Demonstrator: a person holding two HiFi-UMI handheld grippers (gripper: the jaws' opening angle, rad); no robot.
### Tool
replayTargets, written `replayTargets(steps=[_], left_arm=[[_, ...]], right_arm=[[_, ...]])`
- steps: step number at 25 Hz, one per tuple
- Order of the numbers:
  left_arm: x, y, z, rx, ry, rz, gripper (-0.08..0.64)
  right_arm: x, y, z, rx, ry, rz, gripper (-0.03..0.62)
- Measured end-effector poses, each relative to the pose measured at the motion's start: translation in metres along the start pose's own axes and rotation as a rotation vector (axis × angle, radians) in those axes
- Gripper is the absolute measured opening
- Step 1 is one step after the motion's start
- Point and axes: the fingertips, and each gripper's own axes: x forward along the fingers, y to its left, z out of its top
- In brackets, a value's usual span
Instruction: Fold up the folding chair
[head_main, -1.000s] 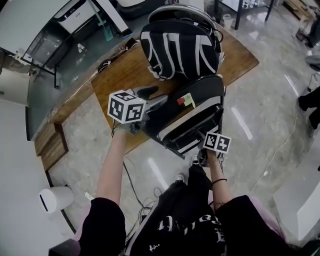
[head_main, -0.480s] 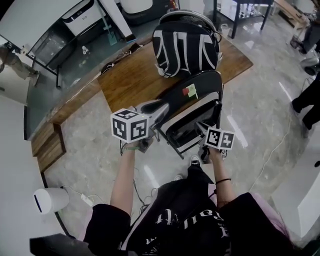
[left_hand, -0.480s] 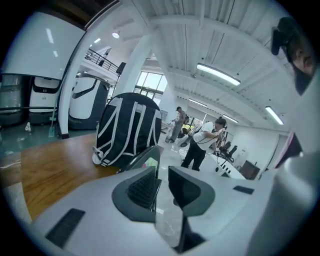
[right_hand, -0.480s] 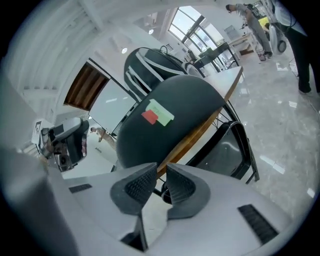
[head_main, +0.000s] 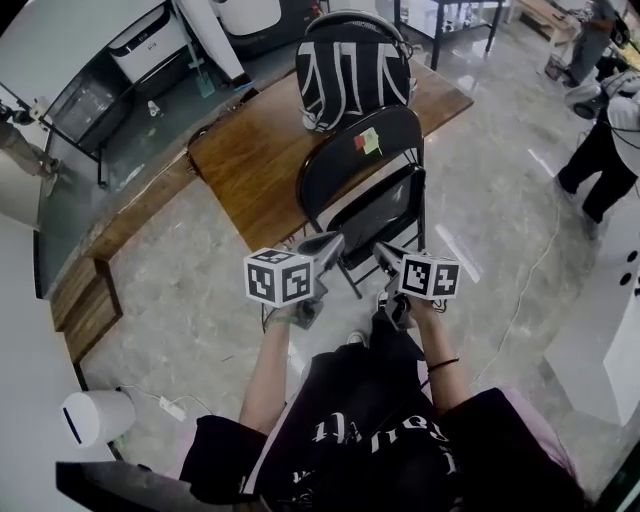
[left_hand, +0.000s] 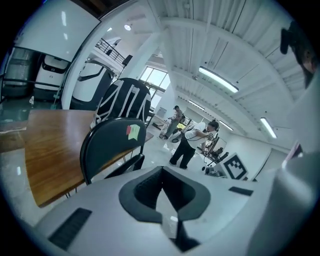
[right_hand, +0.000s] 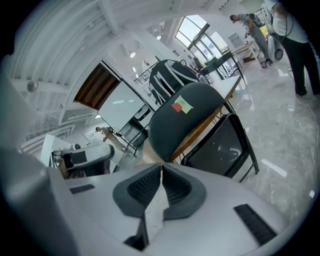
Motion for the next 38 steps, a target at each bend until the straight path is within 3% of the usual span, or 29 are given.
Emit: replayTargets(steps=[6, 13, 18, 25, 30, 38], left_arm=[[-0.019, -0.04, -0.068, -0.044, 0.044, -0.027, 0.003], [-0.026, -0.088, -0.117, -0.057, 0.083, -0.023, 0.003], [-0.035, -0.139, -0.146, -0.088, 0.052, 0.001, 0.003], [-0.06, -0.222, -0.203, -0.222, -0.049, 0.014, 0.003], [-0.079, -0.261, -0.245, -0.21, -0.016, 0.05, 0.003], [-0.115, -0.277, -0.267, -0.174, -0.03, 0.079, 0.003]], right_arm=[[-0.049, 0.018, -0.057, -0.043, 0.028, -0.044, 0.02], [-0.097, 0.032, -0.083, -0.067, 0.025, -0.017, 0.02], [-0.152, 0.03, -0.113, -0.069, 0.034, 0.01, 0.02], [-0.245, 0.017, -0.174, -0.068, 0.064, 0.022, 0.02], [-0.28, 0.022, -0.202, -0.067, 0.07, 0.047, 0.02], [-0.287, 0.06, -0.231, -0.113, 0.066, 0.076, 0.02]])
